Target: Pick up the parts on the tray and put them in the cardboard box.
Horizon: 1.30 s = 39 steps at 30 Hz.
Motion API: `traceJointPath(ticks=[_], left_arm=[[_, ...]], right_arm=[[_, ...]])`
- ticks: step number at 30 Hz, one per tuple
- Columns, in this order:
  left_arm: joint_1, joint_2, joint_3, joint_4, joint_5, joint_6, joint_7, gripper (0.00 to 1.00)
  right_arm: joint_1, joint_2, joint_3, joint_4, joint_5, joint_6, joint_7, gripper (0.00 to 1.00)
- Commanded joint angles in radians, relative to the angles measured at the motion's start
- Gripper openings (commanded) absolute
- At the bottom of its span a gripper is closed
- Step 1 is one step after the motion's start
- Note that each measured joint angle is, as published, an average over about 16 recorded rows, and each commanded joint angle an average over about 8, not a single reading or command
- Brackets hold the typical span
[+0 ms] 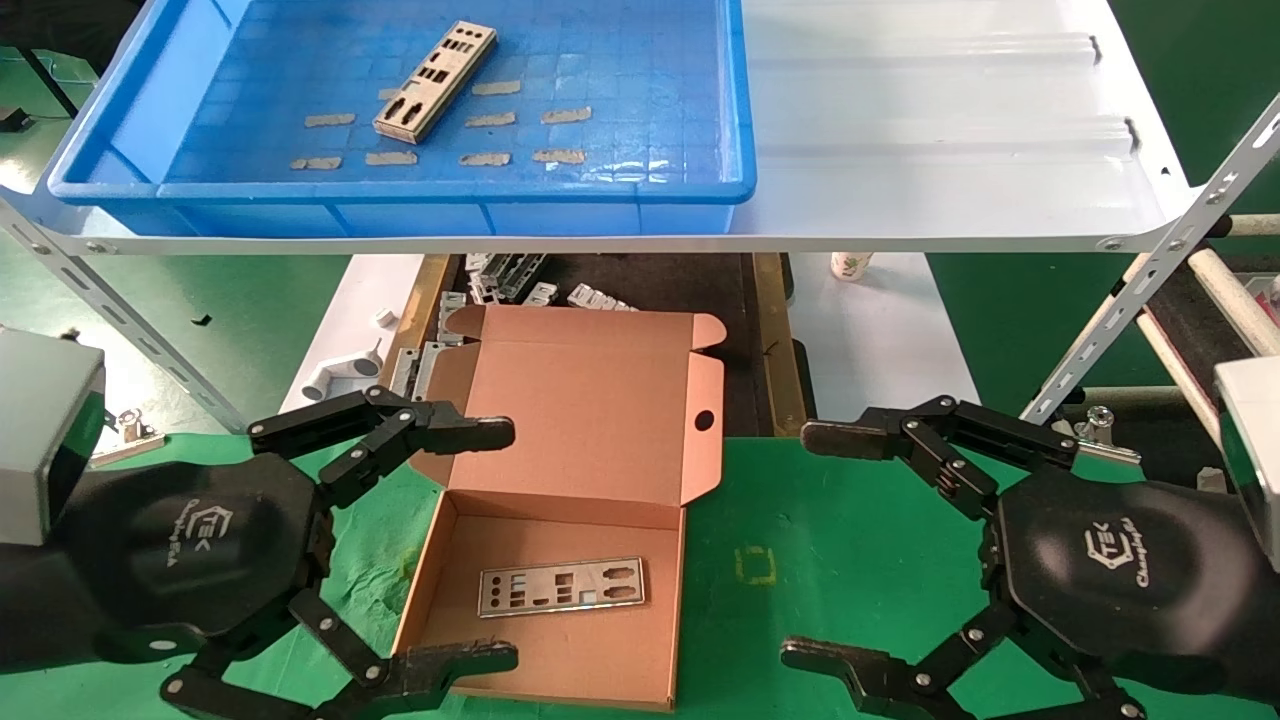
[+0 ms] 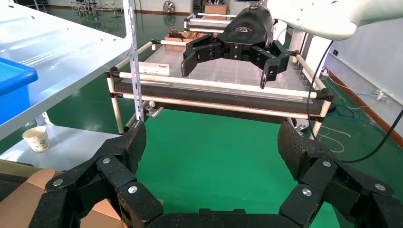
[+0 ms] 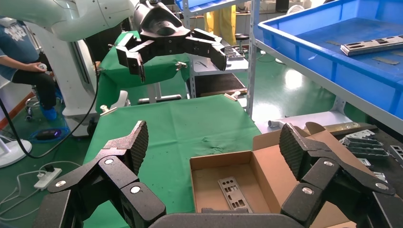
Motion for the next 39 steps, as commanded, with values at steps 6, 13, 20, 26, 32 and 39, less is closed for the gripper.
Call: traceJointPath(ticks=[6, 13, 20, 26, 32, 39], left_arm=[[0.0, 0.0, 0.0, 0.001, 0.001, 0.0, 0.0, 1.0], [-0.001, 0.001, 0.001, 0.001, 0.001, 0.0, 0.001, 1.0], [-0.001, 0.001, 0.001, 0.002, 0.001, 0.0, 0.001, 1.0], [-0.001, 0.001, 0.001, 0.002, 0.001, 0.0, 0.001, 1.0], [-0.001, 0.001, 0.001, 0.002, 0.001, 0.0, 0.001, 1.0], [-0.001, 0.001, 0.001, 0.002, 0.001, 0.0, 0.001, 1.0]], right_arm=[[0.0, 0.0, 0.0, 0.0, 0.0, 0.0, 0.0, 1.0], [0.0, 0.0, 0.0, 0.0, 0.0, 0.0, 0.0, 1.0], [0.0, 0.0, 0.0, 0.0, 0.0, 0.0, 0.0, 1.0], [0.0, 0.0, 0.0, 0.0, 0.0, 0.0, 0.0, 1.0], [0.0, 0.0, 0.0, 0.0, 0.0, 0.0, 0.0, 1.0], [0.0, 0.0, 0.0, 0.0, 0.0, 0.0, 0.0, 1.0]])
